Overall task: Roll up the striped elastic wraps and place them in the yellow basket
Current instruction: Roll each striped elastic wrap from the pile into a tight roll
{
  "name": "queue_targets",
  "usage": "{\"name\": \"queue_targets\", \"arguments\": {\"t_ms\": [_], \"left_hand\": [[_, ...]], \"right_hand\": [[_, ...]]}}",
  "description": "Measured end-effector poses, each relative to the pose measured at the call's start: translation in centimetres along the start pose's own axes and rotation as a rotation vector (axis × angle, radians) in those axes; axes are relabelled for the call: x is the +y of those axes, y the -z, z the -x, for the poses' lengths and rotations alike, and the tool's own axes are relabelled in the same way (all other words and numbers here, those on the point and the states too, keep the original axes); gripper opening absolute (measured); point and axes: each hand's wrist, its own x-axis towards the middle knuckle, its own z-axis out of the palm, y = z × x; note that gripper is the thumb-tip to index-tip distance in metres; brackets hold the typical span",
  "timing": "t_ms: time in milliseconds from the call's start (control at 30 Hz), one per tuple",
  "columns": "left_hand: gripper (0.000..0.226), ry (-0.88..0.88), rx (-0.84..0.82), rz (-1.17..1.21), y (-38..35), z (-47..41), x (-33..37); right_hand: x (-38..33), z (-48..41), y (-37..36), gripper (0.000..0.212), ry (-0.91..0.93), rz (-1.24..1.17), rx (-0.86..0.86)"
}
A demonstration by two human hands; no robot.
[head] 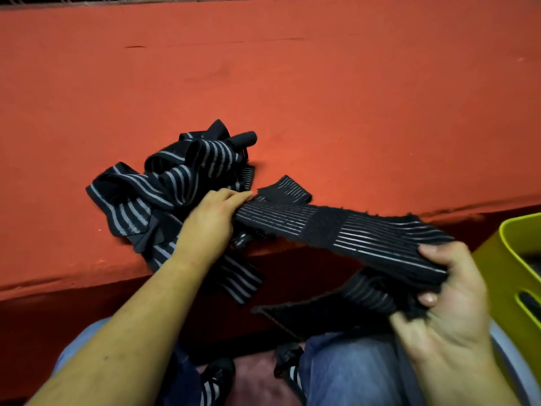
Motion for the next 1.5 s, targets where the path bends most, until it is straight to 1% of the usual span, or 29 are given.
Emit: {"name": "queue_targets", "arguments": {"t_ms": [33,100,167,200,300,367,433,500,567,600,667,700,767,800,867,900,967,1000,1033,1067,1100,1133,1167,1233,1300,1333,1367,1400,1500], "left_hand": [[0.057,-0.005,0.029,-0.054,0.4,-0.3,-0.4],[0.048,-0.035,0.090,-0.157,1.1,-0.9,-1.5],[0.034,-0.021,0.111,-0.212,1.4,-1.3,-2.6],[0.032,0.009,0.095,-0.218,1.6,-1.4,-2.9],[0.026,0.098,0.007,-0.161,1.8,-0.8,-3.2],[0.021,0.103,-0.052,-0.145,1.9,-0.1,-3.3],[0.016,0.096,-0.112,-0.123,1.7,0.9,-3.3],[0.010,0.086,-0.104,-0.052,1.6,1.6,-3.3],[0.029,0.066,-0.076,0.039,1.5,2.1,-3.2],[0.033,0.063,-0.067,0.074,1.4,2.3,-3.2],[0.034,0.049,-0.030,0.110,1.4,2.6,-2.9],[0.036,0.037,-0.009,0.120,1.3,2.8,-2.7],[0.040,0.025,0.009,0.133,1.2,3.0,-2.4],[0.035,0.012,0.015,0.145,1.1,3.1,-2.3],[0.014,0.003,0.022,0.149,1.2,3.3,-2.4],[0.007,0.001,0.017,0.135,1.1,3.4,-2.6],[0.014,-0.004,0.012,0.087,1.0,3.6,-2.7],[0.009,0.004,0.004,0.066,0.9,3.5,-2.8],[0.015,0.018,-0.013,0.056,0.9,3.4,-2.9],[0.028,0.032,-0.028,0.041,0.9,3.3,-2.8],[0.036,0.041,-0.044,0.028,1.0,3.2,-2.9],[0.039,0.059,-0.070,-0.004,1.0,2.9,-2.9],[0.039,0.068,-0.087,-0.038,1.1,2.8,-2.8],[0.032,0.053,-0.099,-0.089,0.9,2.8,-2.7],[0.014,0.054,-0.092,-0.095,0.9,2.7,-2.7],[0.017,0.077,-0.104,-0.084,1.0,2.4,-2.6],[0.028,0.098,-0.120,-0.084,1.0,2.3,-2.7],[0.035,0.104,-0.135,-0.087,1.0,2.0,-2.7],[0.033,0.098,-0.092,-0.006,1.4,2.4,-2.7]], "right_hand": [[0.7,-0.2,0.4,0.019,-0.030,0.023,0.010],[1.9,-0.5,0.8,0.013,-0.097,0.107,0.010],[3.2,-1.0,0.9,0.012,-0.155,0.178,0.009],[3.8,-1.2,0.8,0.012,-0.179,0.189,0.009],[5.4,-1.8,0.4,0.022,-0.237,0.216,-0.012],[6.5,-2.0,0.1,0.026,-0.206,0.259,-0.029],[7.5,-2.1,-0.5,0.034,-0.145,0.357,-0.056],[8.3,-2.3,-1.3,0.039,-0.096,0.498,-0.105],[8.8,-2.4,-2.4,0.037,-0.103,0.628,-0.173],[9.2,-2.3,-3.1,0.036,-0.128,0.656,-0.202],[9.9,-2.4,-4.4,0.038,-0.163,0.675,-0.247],[10.3,-2.5,-5.0,0.035,-0.162,0.692,-0.266],[11.2,-2.8,-5.8,0.022,-0.122,0.813,-0.309],[11.6,-2.9,-6.2,0.026,-0.100,0.911,-0.343],[12.5,-3.0,-6.9,0.049,-0.064,1.074,-0.375],[12.8,-3.1,-7.2,0.050,-0.060,1.124,-0.364],[13.0,-3.2,-7.4,0.037,-0.009,1.174,-0.349],[12.9,-3.2,-7.4,0.031,0.024,1.194,-0.343],[12.7,-3.3,-7.4,0.029,0.043,1.213,-0.336],[12.5,-3.3,-7.2,0.027,0.056,1.196,-0.318],[12.3,-3.4,-6.9,0.019,0.055,1.140,-0.307],[12.1,-3.4,-6.4,0.013,0.044,1.043,-0.302],[12.1,-3.3,-6.0,0.011,0.008,0.962,-0.309],[12.3,-2.8,-4.7,0.024,-0.023,0.843,-0.361],[12.4,-2.0,-3.7,0.018,-0.026,0.623,-0.388],[12.2,-1.5,-3.2,0.017,-0.030,0.506,-0.376],[11.9,-1.3,-2.9,0.017,-0.038,0.419,-0.356],[11.2,-1.2,-2.4,0.016,-0.040,0.355,-0.322],[10.4,-1.4,-0.6,0.012,-0.087,0.337,-0.269]]}}
